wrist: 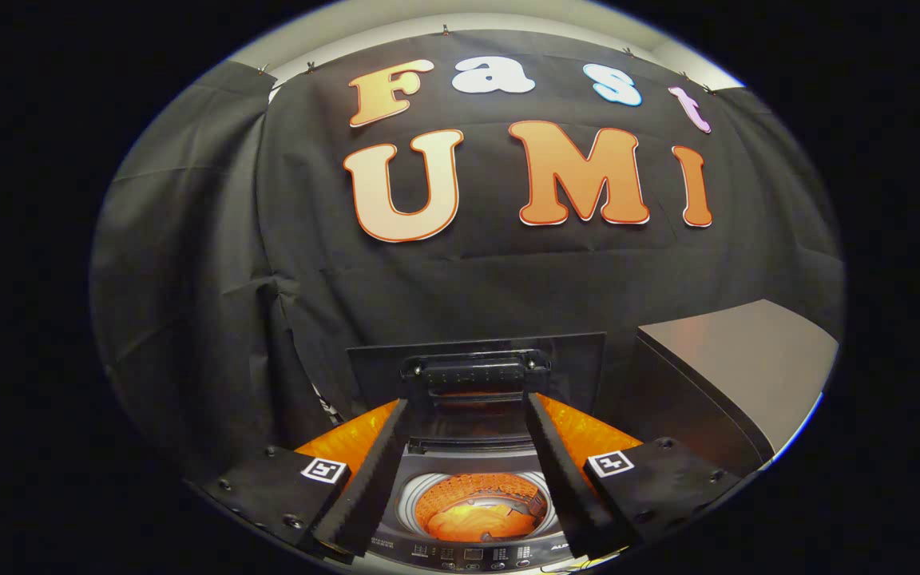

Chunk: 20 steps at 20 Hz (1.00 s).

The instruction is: Put the clothes into the washing machine and then close the washing machine lid.

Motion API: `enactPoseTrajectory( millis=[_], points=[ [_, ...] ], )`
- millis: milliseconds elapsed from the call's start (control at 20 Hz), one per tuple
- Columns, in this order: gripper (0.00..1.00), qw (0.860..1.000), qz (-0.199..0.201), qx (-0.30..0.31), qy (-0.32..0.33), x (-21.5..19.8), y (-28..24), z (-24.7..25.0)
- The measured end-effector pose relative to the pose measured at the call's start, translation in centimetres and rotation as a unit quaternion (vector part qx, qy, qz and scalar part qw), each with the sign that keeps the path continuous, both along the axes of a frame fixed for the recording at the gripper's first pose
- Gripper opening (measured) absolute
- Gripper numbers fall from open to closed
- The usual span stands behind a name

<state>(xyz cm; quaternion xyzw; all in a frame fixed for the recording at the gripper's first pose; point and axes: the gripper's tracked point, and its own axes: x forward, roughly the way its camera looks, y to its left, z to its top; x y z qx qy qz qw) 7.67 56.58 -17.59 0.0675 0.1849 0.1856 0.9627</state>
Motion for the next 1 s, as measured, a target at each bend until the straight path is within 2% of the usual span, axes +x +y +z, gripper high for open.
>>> enactPoseTrajectory(
  millis=[400,550,750,1000],
  points=[
    [0.94,1.000,-0.008,0.011,-0.003,-0.3,-1.1,1.4],
    [0.94,1.000,-0.002,0.018,-0.012,0.2,-1.3,3.9],
    [0.96,0.999,0.002,-0.002,-0.033,4.4,-1.8,7.9],
    [0.97,1.000,-0.009,-0.021,-0.013,9.6,-1.6,8.6]
  ],
)
